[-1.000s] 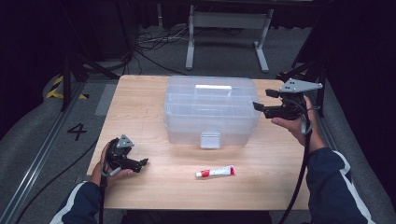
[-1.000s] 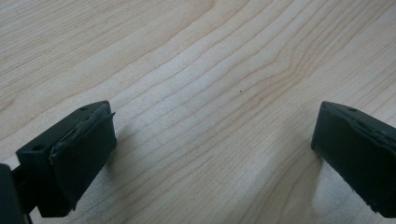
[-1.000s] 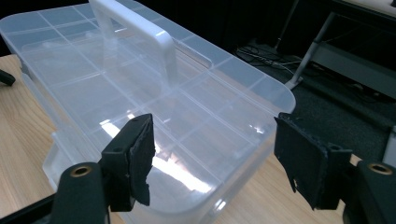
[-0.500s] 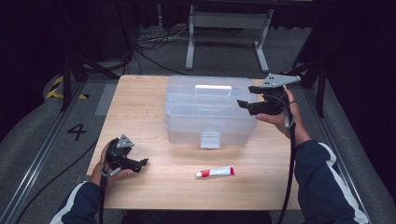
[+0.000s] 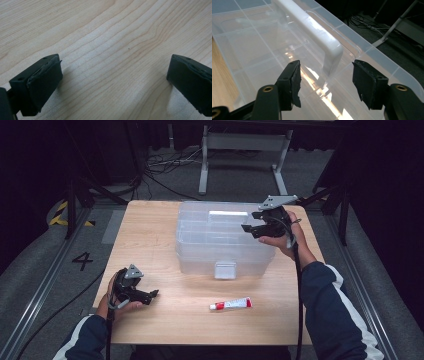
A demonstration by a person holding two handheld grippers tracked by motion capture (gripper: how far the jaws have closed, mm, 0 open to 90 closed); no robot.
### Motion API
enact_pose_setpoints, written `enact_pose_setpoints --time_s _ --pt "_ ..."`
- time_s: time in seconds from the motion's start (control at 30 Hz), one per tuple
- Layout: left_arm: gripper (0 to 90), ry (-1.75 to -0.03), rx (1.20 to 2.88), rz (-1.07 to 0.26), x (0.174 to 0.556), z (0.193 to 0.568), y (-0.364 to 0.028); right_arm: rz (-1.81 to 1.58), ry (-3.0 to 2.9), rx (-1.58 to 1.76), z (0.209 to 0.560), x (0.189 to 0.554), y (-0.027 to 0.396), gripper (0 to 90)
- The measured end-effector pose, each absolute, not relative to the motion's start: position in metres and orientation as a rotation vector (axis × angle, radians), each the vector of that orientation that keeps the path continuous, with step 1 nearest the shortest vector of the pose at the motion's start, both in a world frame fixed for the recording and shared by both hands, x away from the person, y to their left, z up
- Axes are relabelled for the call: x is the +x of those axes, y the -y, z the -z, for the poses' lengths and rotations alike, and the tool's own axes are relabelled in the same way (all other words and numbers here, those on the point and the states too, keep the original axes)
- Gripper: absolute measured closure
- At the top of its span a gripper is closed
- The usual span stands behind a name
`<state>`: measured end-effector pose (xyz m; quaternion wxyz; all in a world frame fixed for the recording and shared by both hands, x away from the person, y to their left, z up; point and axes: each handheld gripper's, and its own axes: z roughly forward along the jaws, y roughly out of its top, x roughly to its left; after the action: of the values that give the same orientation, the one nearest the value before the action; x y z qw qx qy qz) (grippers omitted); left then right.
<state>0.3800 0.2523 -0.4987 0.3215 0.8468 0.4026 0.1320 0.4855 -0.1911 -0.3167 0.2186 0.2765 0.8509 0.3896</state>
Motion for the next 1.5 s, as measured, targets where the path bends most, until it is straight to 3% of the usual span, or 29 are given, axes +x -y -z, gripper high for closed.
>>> enact_pose_setpoints --time_s 0.17,0.2,0.27,0.33,0.57,1.2,1.33,1.4,1.47,1.5 --pt "0.3 -1.057 2.224 -0.346 0.38 0.499 -0.252 -1.072 -2.339 0.798 0.316 0.492 0.188 48.4" --pt "0.3 -1.057 2.224 -0.345 0.38 0.499 -0.252 -1.06 -2.352 0.8 0.315 0.496 0.186 55.6" --pt "0.3 -1.057 2.224 -0.345 0.38 0.499 -0.252 -1.056 -2.357 0.803 0.315 0.497 0.186 56.4" --pt "0.2 -1.058 2.22 -0.342 0.38 0.499 -0.252 -1.065 -2.362 0.808 0.313 0.5 0.184 64.2" --pt "0.2 -1.056 2.222 -0.345 0.38 0.499 -0.252 -1.032 -2.396 0.783 0.314 0.506 0.176 71.9" --pt "2.5 -1.033 2.235 -0.35 0.38 0.498 -0.253 -0.981 -2.396 0.776 0.304 0.515 0.17 72.8" --pt "10.2 -1.034 2.225 -0.351 0.381 0.495 -0.253 -0.988 -2.397 0.788 0.303 0.517 0.171 72.7" --pt "24.8 -1.016 2.237 -0.377 0.382 0.49 -0.253 -0.991 -2.396 0.797 0.301 0.518 0.171 72.7" --pt "24.0 -1.009 2.212 -0.378 0.383 0.486 -0.254 -0.986 -2.396 0.8 0.3 0.52 0.171 72.7" --pt "28.5 -1.003 2.198 -0.377 0.385 0.484 -0.255 -0.988 -2.396 0.805 0.299 0.52 0.171 72.7"
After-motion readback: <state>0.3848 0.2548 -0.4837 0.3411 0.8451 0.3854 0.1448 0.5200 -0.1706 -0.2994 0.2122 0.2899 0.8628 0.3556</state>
